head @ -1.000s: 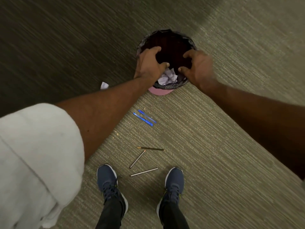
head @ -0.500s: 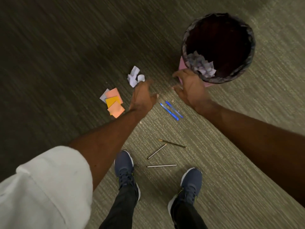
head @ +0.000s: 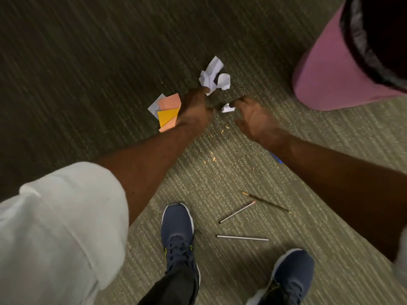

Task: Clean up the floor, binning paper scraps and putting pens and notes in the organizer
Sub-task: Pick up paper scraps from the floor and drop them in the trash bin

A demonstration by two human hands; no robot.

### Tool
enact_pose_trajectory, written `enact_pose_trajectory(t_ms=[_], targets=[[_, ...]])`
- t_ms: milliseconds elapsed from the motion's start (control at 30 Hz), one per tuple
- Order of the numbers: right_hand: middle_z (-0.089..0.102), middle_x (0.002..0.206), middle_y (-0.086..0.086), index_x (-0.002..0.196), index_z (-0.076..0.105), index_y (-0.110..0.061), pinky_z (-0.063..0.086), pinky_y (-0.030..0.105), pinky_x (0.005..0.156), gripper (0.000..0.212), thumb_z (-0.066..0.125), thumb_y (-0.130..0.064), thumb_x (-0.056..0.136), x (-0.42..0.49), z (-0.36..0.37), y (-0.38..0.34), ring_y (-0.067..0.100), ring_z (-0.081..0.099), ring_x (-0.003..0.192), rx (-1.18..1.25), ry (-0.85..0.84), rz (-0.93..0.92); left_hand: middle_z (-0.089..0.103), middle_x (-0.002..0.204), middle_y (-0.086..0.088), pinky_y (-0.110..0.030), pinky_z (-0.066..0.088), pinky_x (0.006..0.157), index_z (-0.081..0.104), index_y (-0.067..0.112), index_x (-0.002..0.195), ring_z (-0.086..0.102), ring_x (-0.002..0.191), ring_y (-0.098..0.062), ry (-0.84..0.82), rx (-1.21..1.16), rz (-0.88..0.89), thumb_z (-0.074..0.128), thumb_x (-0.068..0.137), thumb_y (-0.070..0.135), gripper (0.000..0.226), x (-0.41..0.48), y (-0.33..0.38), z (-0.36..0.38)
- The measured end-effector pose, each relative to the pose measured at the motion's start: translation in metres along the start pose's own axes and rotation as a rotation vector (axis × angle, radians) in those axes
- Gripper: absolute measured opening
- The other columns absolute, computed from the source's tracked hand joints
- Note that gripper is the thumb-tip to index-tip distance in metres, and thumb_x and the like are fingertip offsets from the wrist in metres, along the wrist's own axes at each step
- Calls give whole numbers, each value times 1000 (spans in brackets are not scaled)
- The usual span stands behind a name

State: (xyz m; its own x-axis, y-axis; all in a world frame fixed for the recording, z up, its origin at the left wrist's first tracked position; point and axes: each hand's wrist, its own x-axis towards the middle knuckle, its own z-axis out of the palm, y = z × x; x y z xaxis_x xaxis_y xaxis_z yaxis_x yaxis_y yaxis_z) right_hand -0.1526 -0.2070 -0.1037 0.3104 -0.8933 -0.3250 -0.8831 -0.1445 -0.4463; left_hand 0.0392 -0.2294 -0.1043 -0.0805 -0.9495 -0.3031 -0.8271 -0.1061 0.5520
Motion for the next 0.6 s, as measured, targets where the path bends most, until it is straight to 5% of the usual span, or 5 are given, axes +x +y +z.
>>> enact_pose_trajectory(t_ms=[200, 333, 400, 500, 600], targets=[[53, 137, 13, 141, 46, -27, 55, 44, 89, 47, 51, -21, 94, 42, 58, 14, 37, 61, 112, -162, 36, -135, 57, 135, -9, -41, 42, 108, 56, 12, 128, 50, 129, -29, 62, 54, 35, 80, 73, 29, 61, 65, -24, 19], [55, 133, 15, 137, 50, -23, 55, 47, 85, 47, 57, -7, 93, 51, 74, 24, 37, 57, 109, -161, 136, -245, 27, 158, -13, -38, 22, 121, 24, 19, 151, 26, 147, -30, 10, 122, 21, 78, 80, 34, 91, 108, -30, 39], [61, 121, 18, 132, 57, -18, 55, 44, 81, 41, 59, -8, 92, 53, 69, 28, 37, 59, 100, -90, 164, -279, 15, 161, -18, -41, 11, 123, 12, 22, 153, 15, 150, -36, 31, 298, 216, 67, 88, 34, 86, 131, -36, 48], [62, 120, 13, 128, 59, -10, 57, 39, 82, 34, 58, -9, 94, 60, 61, 34, 18, 64, 96, 89, 193, -240, -8, 163, -21, -48, 14, 124, 11, 27, 157, -1, 151, -40, -230, 493, 401, 67, 88, 29, 88, 154, -40, 43], [51, 142, 6, 140, 51, -12, 50, 25, 92, 44, 56, -13, 96, 75, 49, 38, 17, 61, 114, 125, 218, -126, 17, 161, -11, -53, 22, 121, 31, 34, 149, 21, 146, -37, -438, 479, 442, 70, 78, 44, 82, 173, -33, 37]])
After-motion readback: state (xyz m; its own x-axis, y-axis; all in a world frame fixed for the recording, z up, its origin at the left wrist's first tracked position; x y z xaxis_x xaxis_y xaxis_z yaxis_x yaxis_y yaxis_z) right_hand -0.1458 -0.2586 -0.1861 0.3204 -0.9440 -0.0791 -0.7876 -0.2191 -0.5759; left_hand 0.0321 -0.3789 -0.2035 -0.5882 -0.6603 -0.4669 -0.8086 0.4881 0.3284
